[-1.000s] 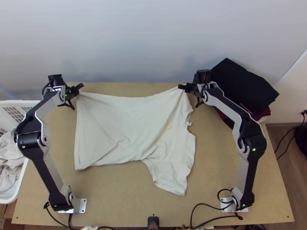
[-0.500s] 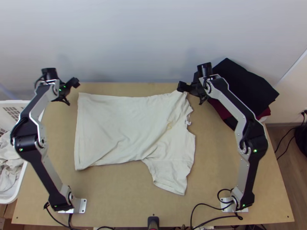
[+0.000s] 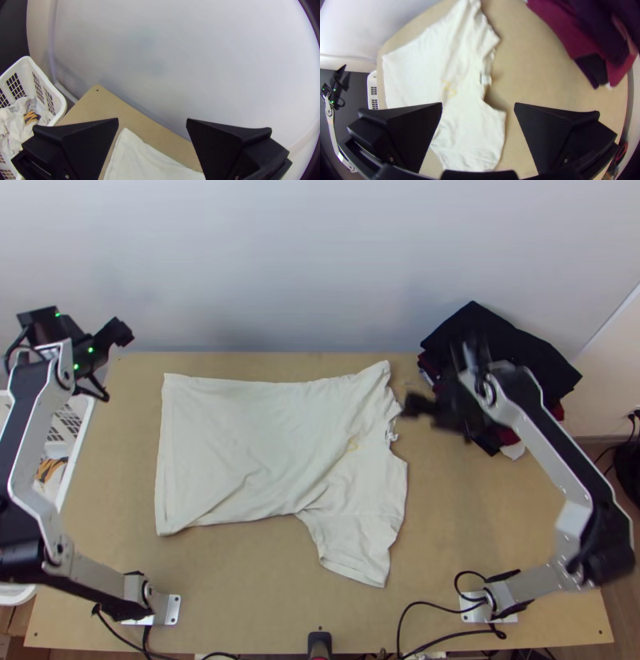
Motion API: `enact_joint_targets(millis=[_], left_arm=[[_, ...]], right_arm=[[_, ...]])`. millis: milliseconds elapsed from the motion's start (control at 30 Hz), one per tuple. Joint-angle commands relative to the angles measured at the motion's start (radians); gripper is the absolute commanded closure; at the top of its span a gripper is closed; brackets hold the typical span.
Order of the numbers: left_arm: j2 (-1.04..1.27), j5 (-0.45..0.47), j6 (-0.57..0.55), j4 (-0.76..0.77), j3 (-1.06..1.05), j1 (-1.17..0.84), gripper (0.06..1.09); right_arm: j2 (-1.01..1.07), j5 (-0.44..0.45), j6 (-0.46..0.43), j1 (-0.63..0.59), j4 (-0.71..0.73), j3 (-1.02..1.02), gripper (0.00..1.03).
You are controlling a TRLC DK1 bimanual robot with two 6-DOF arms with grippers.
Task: Fold the t-shirt
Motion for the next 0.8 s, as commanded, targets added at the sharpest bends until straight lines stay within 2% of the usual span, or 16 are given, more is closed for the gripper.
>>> enact_joint_targets(millis=[0,167,233,367,467,767], left_arm=[[-0.083,0.011,0.028,-0.011,-0.086,0.002,0.10],[-0.162,0.011,0.038,-0.011,-0.150,0.002,0.10],[-0.183,0.011,0.040,-0.011,-0.167,0.000,0.10],[-0.221,0.011,0.038,-0.012,-0.201,-0.006,0.10],[-0.244,0.011,0.038,-0.012,-0.222,-0.007,0.10],[-0.280,0.009,0.045,-0.014,-0.264,0.011,0.10]], right_arm=[[-0.141,-0.048,0.001,0.001,-0.064,-0.195,0.04],[-0.289,-0.056,0.008,0.007,-0.079,-0.422,0.05],[-0.315,-0.079,0.000,0.021,-0.084,-0.480,0.09],[-0.331,-0.080,0.003,0.066,-0.085,-0.559,0.34],[-0.322,-0.082,0.003,0.104,-0.082,-0.586,0.45],[-0.223,-0.126,0.006,0.141,0.021,-0.608,0.45]])
